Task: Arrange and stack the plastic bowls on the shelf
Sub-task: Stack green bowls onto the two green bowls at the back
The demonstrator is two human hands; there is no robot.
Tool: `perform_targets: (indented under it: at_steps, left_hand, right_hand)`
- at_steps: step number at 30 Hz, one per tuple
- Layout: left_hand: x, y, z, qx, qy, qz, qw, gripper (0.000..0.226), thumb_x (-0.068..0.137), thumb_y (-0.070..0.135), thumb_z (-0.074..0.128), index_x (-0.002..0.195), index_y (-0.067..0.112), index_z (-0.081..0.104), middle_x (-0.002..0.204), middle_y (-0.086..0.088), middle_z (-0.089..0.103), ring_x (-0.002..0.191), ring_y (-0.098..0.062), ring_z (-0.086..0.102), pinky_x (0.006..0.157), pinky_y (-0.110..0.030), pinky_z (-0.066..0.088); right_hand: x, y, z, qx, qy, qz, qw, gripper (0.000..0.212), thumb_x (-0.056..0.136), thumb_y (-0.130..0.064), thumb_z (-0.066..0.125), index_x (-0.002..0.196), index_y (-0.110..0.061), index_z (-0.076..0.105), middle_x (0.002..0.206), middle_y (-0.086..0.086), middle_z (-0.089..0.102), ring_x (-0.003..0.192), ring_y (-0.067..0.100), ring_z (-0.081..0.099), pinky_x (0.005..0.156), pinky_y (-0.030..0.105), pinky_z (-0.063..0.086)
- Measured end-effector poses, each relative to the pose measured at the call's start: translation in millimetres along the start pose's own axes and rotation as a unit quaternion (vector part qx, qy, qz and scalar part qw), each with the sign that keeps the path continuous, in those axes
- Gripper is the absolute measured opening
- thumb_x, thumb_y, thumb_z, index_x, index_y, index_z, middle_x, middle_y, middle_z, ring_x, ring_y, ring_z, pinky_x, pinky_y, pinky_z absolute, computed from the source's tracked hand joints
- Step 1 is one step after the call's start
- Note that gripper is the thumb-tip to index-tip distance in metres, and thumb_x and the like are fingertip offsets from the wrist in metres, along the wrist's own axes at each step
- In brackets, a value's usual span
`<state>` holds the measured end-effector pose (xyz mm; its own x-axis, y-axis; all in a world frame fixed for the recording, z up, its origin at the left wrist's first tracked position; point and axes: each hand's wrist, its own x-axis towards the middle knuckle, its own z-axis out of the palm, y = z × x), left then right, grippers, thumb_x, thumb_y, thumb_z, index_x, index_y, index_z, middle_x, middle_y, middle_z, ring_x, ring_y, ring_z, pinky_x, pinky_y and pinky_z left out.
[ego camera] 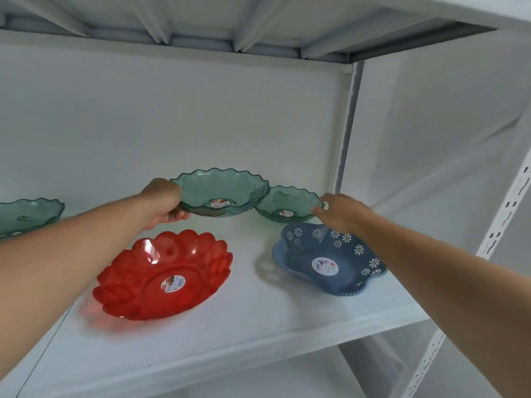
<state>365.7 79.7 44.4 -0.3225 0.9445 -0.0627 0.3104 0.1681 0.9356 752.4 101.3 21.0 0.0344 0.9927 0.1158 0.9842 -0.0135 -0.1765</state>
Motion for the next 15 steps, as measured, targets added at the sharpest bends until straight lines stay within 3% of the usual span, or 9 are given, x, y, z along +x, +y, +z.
perform_targets:
  at_steps: [5, 9, 12, 15]
  left_hand:
    - [20, -3, 9, 0.006, 0.006, -0.018, 1.0, 0.029, 0.104, 0.003, 0.041, 0.099, -0.003, 0.069, 0.055, -0.009, 0.072, 0.036, -0.014, 0.062, 0.036, -0.018, 0.049]
    - [31, -2, 13, 0.013, 0.033, -0.024, 0.999, 0.029, 0.103, 0.005, 0.043, 0.098, -0.003, 0.07, 0.056, -0.01, 0.073, 0.037, -0.016, 0.063, 0.037, -0.019, 0.05]
    - [37, -1, 15, 0.003, 0.055, -0.035, 0.998, 0.029, 0.104, 0.006, 0.044, 0.098, -0.003, 0.071, 0.057, -0.011, 0.073, 0.038, -0.016, 0.064, 0.037, -0.019, 0.05]
    - [41, 0, 16, 0.01, 0.073, -0.042, 0.996, 0.031, 0.104, 0.008, 0.043, 0.096, -0.002, 0.071, 0.055, -0.012, 0.072, 0.037, -0.016, 0.063, 0.037, -0.019, 0.05]
  right_hand:
    - [48, 19, 5, 0.027, -0.008, 0.045, 0.999, 0.071, 0.101, -0.059, 0.036, 0.158, -0.016, 0.041, 0.159, 0.012, 0.049, 0.139, 0.036, 0.051, 0.103, 0.047, 0.046]
    - [86, 24, 18, 0.076, -0.032, 0.071, 0.994, 0.063, 0.101, -0.051, 0.04, 0.145, -0.008, 0.053, 0.148, 0.017, 0.057, 0.129, 0.038, 0.057, 0.085, 0.039, 0.043]
    - [111, 25, 32, 0.116, -0.053, 0.073, 0.989, 0.045, 0.097, -0.042, 0.045, 0.117, -0.005, 0.061, 0.119, 0.017, 0.069, 0.101, 0.036, 0.068, 0.075, 0.035, 0.048]
    - [128, 24, 49, 0.165, -0.07, 0.093, 0.979, 0.029, 0.093, -0.034, 0.048, 0.094, -0.007, 0.059, 0.082, 0.012, 0.075, 0.065, 0.024, 0.066, 0.06, 0.029, 0.048]
